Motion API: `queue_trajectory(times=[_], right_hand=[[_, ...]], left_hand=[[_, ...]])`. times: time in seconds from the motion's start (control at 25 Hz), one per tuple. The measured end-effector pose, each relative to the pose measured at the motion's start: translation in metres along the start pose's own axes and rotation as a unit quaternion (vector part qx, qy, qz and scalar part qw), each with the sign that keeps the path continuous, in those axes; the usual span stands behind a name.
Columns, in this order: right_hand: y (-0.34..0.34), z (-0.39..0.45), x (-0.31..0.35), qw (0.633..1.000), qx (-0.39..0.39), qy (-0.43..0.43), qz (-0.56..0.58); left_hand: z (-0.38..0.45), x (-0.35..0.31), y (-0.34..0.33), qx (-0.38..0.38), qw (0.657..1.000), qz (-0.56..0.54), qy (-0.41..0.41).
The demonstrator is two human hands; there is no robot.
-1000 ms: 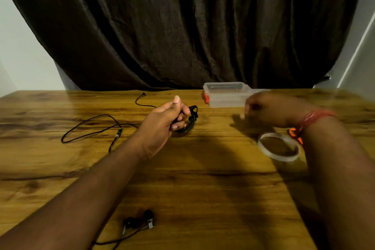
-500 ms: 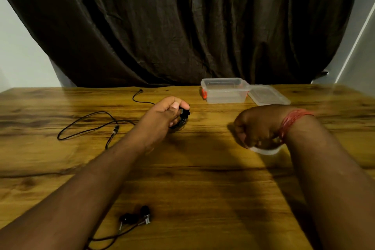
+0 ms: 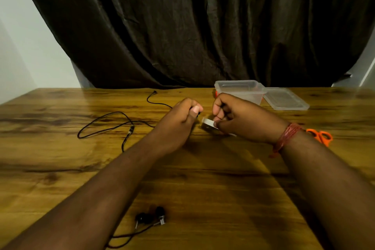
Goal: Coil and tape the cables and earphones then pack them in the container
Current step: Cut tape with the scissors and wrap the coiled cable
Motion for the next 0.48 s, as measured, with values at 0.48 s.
queue_trajectory(times=[0.48], right_hand=[[0.004,0.000,0.009,0.998,-0.023,0.043,0.039]], left_hand=[[0.002,0.009,0.003,-0.010,0.999,0.028,0.012]])
Point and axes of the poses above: each hand's wrist, its own z-axis towards the middle knuckle, its own y-axis out of the back of the hand, x = y × z, the point moved 8 cm from there along z, towards the middle knuckle, and after that the axes turned 7 degrees about -x, right-handed, at the moved point
